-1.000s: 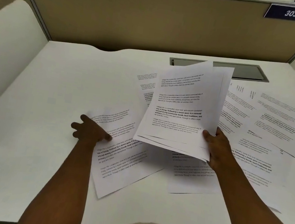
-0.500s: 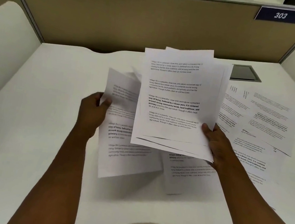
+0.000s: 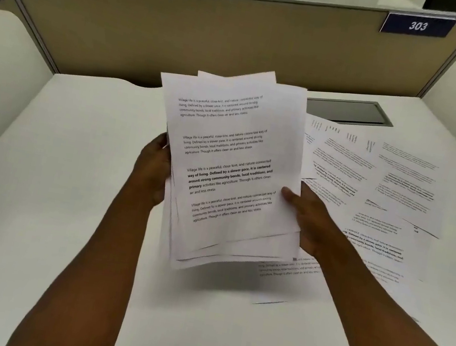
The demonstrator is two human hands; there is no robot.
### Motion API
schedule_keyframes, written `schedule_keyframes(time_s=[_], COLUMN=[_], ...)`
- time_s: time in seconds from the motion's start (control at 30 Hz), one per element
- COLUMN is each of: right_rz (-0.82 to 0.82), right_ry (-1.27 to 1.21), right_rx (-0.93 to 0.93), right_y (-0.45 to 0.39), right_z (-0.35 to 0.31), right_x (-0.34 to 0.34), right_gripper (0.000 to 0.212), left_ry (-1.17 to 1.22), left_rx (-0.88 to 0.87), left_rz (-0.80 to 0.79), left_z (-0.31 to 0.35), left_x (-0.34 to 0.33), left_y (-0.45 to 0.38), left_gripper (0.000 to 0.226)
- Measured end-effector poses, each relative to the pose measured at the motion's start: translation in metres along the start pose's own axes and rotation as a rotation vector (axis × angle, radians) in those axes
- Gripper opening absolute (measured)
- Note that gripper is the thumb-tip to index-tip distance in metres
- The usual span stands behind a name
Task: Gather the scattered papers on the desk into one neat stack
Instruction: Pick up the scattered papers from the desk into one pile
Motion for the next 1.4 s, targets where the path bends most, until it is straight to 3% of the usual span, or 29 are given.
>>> schedule_keyframes(time_s=[0.13, 0.3, 0.4, 0.53, 0.67, 0.77, 0.87, 0.93, 1.03, 1.27, 1.4], right_rz=[-0.022, -0.059, -0.045, -0.028, 0.128, 0.411, 0.453, 0.365, 0.221, 0.257, 0.241], right_ry=[0.139, 0.224, 0.243, 0.177, 0.204, 0.681, 1.113, 1.161, 1.252, 1.393, 1.394], right_rx=[-0.001, -0.025, -0.035, -0.073, -0.148, -0.144, -0.289, -0.424, -0.519, -0.573, -0.571], right_y=[0.000, 0.005, 0.007, 0.009, 0.005, 0.008, 0.015, 0.019, 0.024, 0.026, 0.025], right_z=[0.010, 0.021, 0.029, 0.030, 0.030, 0.026, 0.029, 0.042, 0.056, 0.072, 0.068], right_x=[-0.004, -0.006, -0.003, 0.001, 0.034, 0.089, 0.126, 0.134, 0.129, 0.140, 0.143], right_gripper=[0.037, 0.032, 0.030, 0.019, 0.029, 0.022, 0.056, 0.084, 0.104, 0.133, 0.117], left_ry=[-0.022, -0.053, -0.033, -0.115, 0.024, 0.136, 0.161, 0.157, 0.175, 0.217, 0.222], left_rx=[0.051, 0.242, 0.367, 0.344, 0.258, 0.214, 0.189, 0.170, 0.179, 0.158, 0.153], left_rz=[0.073, 0.004, -0.054, -0.113, -0.077, -0.033, 0.002, 0.034, 0.076, 0.079, 0.082], left_z=[-0.020, -0.051, -0.069, -0.075, -0.060, -0.052, -0.047, -0.047, -0.050, -0.048, -0.048], left_x=[0.002, 0.010, 0.014, 0.019, 0.020, 0.022, 0.025, 0.029, 0.034, 0.037, 0.038], left_y=[0.007, 0.012, 0.021, 0.024, 0.017, 0.012, 0.009, 0.008, 0.003, -0.004, -0.004], left_gripper=[0.015, 0.051, 0.039, 0.042, 0.037, 0.033, 0.028, 0.031, 0.027, 0.036, 0.039])
Point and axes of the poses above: each hand's wrist, its own y-axis away from the middle knuckle, its own x-axis out of the back of the hand, z = x × y, the point moved 8 cm from there along -y, towards the middle knuckle, and after that the axes turned 11 degrees about y, right-handed, at the moved point
